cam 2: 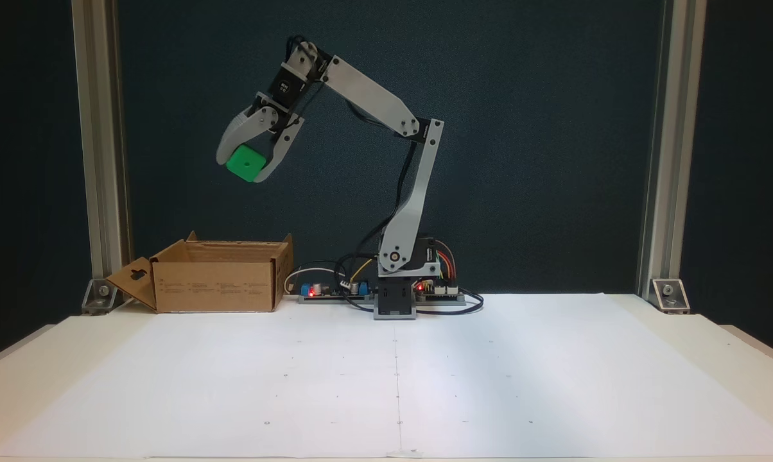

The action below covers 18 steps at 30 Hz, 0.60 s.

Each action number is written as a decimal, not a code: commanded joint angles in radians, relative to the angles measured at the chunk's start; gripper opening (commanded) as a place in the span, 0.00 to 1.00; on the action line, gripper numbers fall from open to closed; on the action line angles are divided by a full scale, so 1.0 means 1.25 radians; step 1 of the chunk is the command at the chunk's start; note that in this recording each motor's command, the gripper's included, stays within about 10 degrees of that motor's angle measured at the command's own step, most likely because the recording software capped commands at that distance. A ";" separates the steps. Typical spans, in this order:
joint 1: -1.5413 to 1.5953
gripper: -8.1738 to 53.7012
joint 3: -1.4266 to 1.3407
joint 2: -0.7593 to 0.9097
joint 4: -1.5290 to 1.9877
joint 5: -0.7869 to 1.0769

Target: Grasp a green dice and put it in the bin.

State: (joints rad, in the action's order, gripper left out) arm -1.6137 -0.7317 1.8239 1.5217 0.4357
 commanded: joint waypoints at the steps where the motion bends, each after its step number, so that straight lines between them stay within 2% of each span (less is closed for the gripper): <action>1: -0.053 0.32 0.016 0.012 -0.002 0.066; 6: -0.134 0.32 0.016 -0.052 -0.005 0.069; 14: -0.187 0.32 0.013 -0.263 -0.025 0.069; 18: -0.199 0.32 -0.145 -0.297 -0.195 0.067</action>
State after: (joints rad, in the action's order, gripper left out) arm -1.8515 -0.9127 1.4419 1.4021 0.4495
